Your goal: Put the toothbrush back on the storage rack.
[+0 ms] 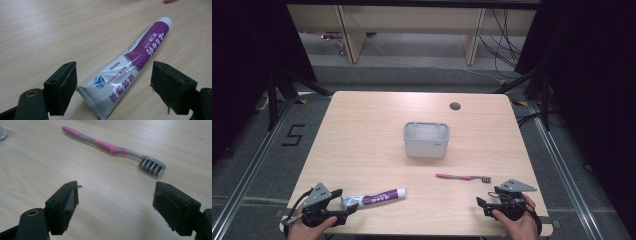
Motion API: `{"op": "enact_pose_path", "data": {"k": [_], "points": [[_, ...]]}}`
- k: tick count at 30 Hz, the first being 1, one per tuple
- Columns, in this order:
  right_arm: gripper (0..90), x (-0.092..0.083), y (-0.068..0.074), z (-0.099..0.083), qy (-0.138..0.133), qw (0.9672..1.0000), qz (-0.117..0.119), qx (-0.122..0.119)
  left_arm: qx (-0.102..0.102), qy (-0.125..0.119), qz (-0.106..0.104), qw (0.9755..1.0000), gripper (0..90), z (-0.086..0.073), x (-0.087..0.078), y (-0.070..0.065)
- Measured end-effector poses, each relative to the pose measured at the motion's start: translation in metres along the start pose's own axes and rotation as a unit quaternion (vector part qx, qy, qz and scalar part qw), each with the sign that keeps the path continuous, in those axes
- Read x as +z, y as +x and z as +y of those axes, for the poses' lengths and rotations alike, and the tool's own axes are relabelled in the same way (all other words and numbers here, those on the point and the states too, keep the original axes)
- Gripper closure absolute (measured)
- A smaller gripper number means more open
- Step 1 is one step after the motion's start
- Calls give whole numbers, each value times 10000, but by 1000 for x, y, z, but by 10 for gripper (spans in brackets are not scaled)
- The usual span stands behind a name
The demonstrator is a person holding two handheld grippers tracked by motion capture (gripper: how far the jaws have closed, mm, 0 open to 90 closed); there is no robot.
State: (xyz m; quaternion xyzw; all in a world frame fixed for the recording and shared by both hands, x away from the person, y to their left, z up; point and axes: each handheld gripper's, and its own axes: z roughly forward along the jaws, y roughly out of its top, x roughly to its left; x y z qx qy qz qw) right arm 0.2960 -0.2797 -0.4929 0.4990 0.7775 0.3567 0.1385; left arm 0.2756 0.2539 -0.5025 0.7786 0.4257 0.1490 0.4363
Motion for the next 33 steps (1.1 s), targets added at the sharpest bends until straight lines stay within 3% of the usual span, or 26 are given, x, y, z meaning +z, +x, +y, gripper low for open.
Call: {"op": "enact_pose_path", "data": {"k": [4, 6, 10, 15, 17, 20, 23, 24, 26, 27, 28, 30, 31, 32, 33], "points": [[216, 2, -4, 2, -138, 9993, -33, -357, 32, 2, 4, 10000, 208, 0, 0, 0], [219, 1, -1, 1, -82, 9997, -29, -224, 24, 6, 11, 10000, 208, 0, 0, 0], [229, 2, -2, 2, -103, 9994, -34, -333, 29, 15, 17, 10000, 208, -1, 0, 0], [247, 2, -1, 3, -112, 9996, 22, -270, 27, 2, 15, 10000, 208, -1, -1, 1], [251, 3, -4, 3, -203, 9987, 41, -455, 23, 7, 28, 10000, 208, -1, -2, 1], [260, 2, 0, 3, -118, 9997, 75, -186, 20, 2, 30, 10000, 208, -1, -2, 1], [274, 2, -1, 4, -147, 9995, 95, -265, 26, 27, 35, 10000, 208, -1, -2, 1], [277, 4, 0, 4, -168, 9994, 203, -219, 22, 24, 35, 10000, 208, -2, -2, 1], [284, 3, 0, 4, -184, 9993, 129, -309, 48, 19, 32, 10000, 208, -2, -2, 1], [291, 5, 1, 4, -221, 9993, 238, -206, 40, 14, 45, 10000, 209, -2, -2, 1], [302, 5, 0, 6, -209, 9990, 212, -332, 30, 22, 81, 10000, 209, -1, -2, 1], [319, 4, 3, 6, -148, 9993, 328, -112, 10, 5, 63, 10000, 209, -2, -2, 1], [329, 5, 2, 8, -198, 9989, 285, -316, 16, 4, 60, 10000, 209, -2, -2, 1], [341, 5, 3, 9, -207, 9989, 365, -226, -12, 1, 66, 10000, 209, -2, -3, 1], [346, 7, 3, 9, -290, 9984, 401, -285, -21, -5, 69, 10000, 209, -2, -3, 1]]}}
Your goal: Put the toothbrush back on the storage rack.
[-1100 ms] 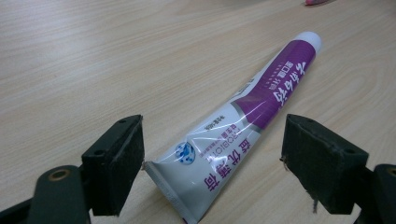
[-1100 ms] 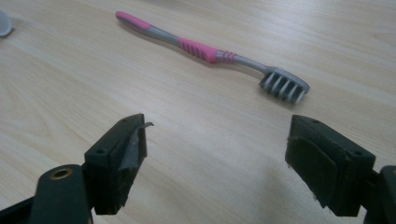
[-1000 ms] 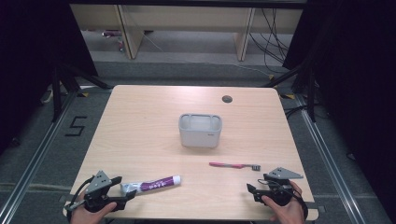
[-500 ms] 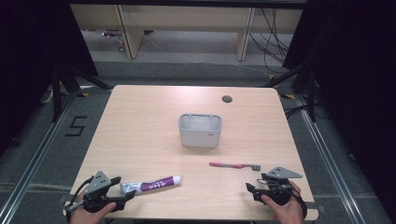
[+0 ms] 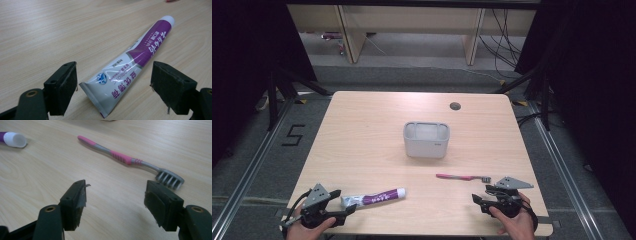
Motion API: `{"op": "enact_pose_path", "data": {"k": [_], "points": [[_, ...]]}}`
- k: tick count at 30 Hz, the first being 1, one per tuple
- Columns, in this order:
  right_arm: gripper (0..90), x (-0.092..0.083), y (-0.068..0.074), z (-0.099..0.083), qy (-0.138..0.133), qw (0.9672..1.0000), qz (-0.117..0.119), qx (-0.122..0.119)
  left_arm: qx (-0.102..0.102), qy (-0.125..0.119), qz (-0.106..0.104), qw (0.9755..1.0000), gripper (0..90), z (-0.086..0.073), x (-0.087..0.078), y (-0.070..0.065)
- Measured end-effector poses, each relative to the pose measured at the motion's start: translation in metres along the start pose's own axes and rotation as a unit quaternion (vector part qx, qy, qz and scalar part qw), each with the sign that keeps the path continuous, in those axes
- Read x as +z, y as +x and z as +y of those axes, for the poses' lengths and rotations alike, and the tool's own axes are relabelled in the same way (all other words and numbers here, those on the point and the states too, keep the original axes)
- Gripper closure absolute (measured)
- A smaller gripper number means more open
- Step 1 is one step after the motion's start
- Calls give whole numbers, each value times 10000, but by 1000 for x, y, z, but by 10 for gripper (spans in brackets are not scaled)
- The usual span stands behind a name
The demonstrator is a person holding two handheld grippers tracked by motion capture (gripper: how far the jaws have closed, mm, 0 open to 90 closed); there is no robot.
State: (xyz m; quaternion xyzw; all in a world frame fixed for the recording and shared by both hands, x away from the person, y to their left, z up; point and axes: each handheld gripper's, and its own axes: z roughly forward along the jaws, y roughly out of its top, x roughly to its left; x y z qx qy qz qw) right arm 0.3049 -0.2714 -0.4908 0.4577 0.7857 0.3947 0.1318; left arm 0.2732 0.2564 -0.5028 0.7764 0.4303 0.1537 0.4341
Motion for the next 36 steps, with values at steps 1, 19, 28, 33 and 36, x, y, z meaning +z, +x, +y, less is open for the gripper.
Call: {"op": "enact_pose_path", "data": {"k": [1, 19, 28, 33, 36], "points": [[356, 0, -1, 2, 39, 10000, 76, -2, -15, -35, -16, 10000, 209, 0, 0, 0], [786, 20, 20, 31, 10, 9976, 232, -653, 21, 27, 6, 10000, 209, 0, -1, 1], [896, 32, 25, 38, 49, 9977, 360, -576, 1, 10, 19, 10000, 209, 0, 0, 0], [900, 41, 24, 45, 18, 9960, 363, -811, 31, 19, 13, 10000, 209, 1, 0, 0], [900, 46, 25, 50, -13, 9962, 336, -799, 34, 28, 18, 10000, 209, 1, 0, 0]]}}
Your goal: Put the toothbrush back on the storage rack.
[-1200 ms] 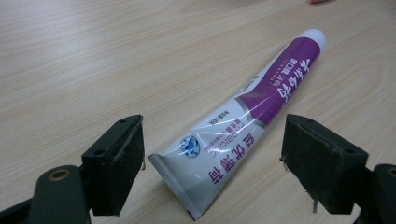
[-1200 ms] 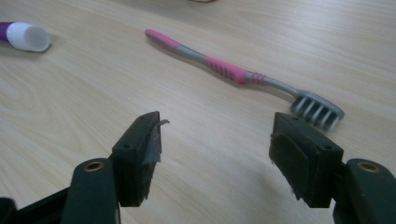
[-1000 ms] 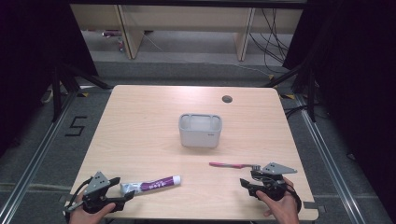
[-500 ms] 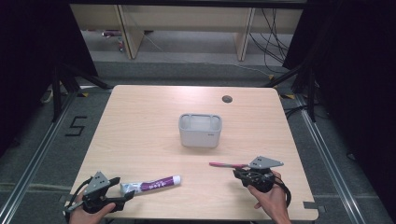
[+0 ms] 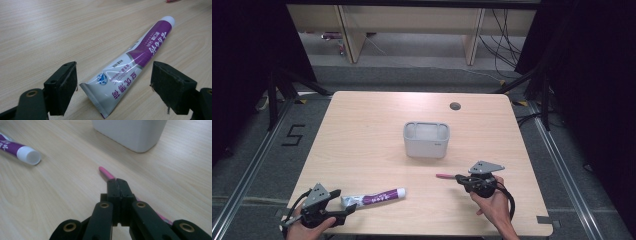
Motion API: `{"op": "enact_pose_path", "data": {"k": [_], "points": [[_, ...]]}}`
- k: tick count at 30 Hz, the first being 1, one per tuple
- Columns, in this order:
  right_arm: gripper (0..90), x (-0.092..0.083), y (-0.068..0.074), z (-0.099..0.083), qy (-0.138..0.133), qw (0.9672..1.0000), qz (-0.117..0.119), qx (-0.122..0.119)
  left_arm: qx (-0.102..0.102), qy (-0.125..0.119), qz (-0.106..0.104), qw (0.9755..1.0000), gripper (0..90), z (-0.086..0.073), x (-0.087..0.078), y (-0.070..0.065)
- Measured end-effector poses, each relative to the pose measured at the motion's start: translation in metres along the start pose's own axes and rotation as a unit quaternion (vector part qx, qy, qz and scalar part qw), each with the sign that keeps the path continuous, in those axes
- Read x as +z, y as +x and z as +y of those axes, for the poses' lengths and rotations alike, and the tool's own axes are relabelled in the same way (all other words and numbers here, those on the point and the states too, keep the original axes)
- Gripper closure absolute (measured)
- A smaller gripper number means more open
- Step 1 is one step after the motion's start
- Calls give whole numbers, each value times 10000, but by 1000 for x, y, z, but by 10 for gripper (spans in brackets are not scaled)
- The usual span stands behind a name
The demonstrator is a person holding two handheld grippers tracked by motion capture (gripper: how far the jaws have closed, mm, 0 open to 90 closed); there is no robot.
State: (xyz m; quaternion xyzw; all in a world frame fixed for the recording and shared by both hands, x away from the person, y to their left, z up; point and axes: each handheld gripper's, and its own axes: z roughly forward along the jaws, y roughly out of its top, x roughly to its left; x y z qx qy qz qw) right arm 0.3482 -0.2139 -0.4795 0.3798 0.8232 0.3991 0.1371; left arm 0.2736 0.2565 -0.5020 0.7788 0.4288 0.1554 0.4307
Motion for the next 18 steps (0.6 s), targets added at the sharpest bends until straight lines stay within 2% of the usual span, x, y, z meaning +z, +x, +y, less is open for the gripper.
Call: {"op": "enact_pose_path", "data": {"k": [1, 5, 8, 10, 11, 13, 18], "points": [[900, 2, 0, 2, 39, 10000, 22, 32, 2, -5, -1, 10000, 209, 0, 0, 0], [900, 11, -2, 8, 65, 9998, -39, -182, -20, -20, -23, 10000, 209, 0, 1, 0], [900, 16, -1, 12, 75, 9999, -36, -127, -17, -23, -23, 10000, 209, 0, 1, 1], [900, 22, -1, 17, 106, 9998, -35, -187, -1, 3, 7, 10000, 209, 0, 0, 0], [900, 24, 0, 18, 155, 9998, -25, -114, 12, 3, -3, 10000, 209, 0, 0, 0], [900, 28, -1, 20, 126, 9996, -41, -264, -14, -6, 2, 10000, 209, 0, 0, 0], [900, 37, 0, 23, 224, 9995, -52, -213, -30, -23, 1, 10000, 209, 0, 0, 0]]}}
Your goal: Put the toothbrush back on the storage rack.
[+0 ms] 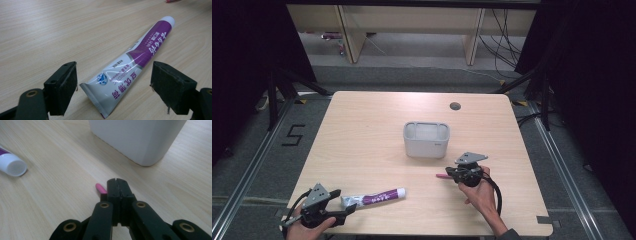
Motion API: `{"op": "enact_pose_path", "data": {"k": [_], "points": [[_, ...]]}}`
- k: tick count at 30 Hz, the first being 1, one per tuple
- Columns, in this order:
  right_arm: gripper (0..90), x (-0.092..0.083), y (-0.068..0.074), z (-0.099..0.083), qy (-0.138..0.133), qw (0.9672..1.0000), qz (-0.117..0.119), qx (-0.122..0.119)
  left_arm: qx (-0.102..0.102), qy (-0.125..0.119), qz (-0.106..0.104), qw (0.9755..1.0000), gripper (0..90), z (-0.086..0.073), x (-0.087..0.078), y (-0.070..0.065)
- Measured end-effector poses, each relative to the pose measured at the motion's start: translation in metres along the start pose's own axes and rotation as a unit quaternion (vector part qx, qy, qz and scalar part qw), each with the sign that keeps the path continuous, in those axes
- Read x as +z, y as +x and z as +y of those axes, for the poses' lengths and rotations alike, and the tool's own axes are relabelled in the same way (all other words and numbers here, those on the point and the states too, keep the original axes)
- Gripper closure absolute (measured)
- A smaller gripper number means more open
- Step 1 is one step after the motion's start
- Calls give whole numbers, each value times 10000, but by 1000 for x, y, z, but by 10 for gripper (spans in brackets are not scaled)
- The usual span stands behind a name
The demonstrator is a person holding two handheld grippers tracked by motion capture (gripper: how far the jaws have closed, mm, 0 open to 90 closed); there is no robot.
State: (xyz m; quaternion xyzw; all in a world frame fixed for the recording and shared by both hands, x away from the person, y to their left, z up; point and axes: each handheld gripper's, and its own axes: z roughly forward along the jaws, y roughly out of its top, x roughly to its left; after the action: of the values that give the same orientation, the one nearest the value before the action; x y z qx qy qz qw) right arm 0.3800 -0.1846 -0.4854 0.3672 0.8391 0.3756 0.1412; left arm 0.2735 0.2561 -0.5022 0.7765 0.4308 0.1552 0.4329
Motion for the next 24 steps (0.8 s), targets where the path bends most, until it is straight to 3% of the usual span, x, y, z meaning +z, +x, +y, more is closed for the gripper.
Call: {"op": "enact_pose_path", "data": {"k": [2, 5, 6, 10, 13, 15, 16, 18, 22, 23, 24], "points": [[900, 4, 0, 1, 61, 10000, 11, -41, 32, 23, -1, 10000, 209, 0, 0, 0], [900, 8, 3, 3, 232, 9996, 40, 134, 41, 19, -4, 10000, 209, 0, 0, 0], [900, 11, 2, 4, 192, 9998, 18, -3, 38, 16, -5, 10000, 209, 0, 0, 0], [900, 17, 3, 6, 298, 9995, -9, 107, 49, 18, 1, 10000, 209, 0, 0, 0], [900, 23, 2, 9, 320, 9995, 12, -61, 56, 19, -27, 10000, 209, 0, 0, 0], [900, 26, 3, 11, 393, 9992, -8, -41, 56, 12, -29, 10000, 209, 0, 0, 0], [900, 28, 5, 11, 340, 9994, -44, 110, 55, 24, 7, 10000, 209, 0, 0, 0], [900, 30, 4, 12, 400, 9992, -14, -38, 60, 28, 0, 10000, 209, 0, 0, 0], [900, 35, 7, 12, 444, 9990, -27, 72, 64, 29, -16, 10000, 209, 0, 0, 0], [900, 36, 5, 13, 416, 9991, 3, -111, 64, 29, -16, 10000, 209, 0, 0, 0], [900, 36, 6, 13, 470, 9988, -9, -100, 71, 29, -25, 10000, 209, 0, 0, 0]]}}
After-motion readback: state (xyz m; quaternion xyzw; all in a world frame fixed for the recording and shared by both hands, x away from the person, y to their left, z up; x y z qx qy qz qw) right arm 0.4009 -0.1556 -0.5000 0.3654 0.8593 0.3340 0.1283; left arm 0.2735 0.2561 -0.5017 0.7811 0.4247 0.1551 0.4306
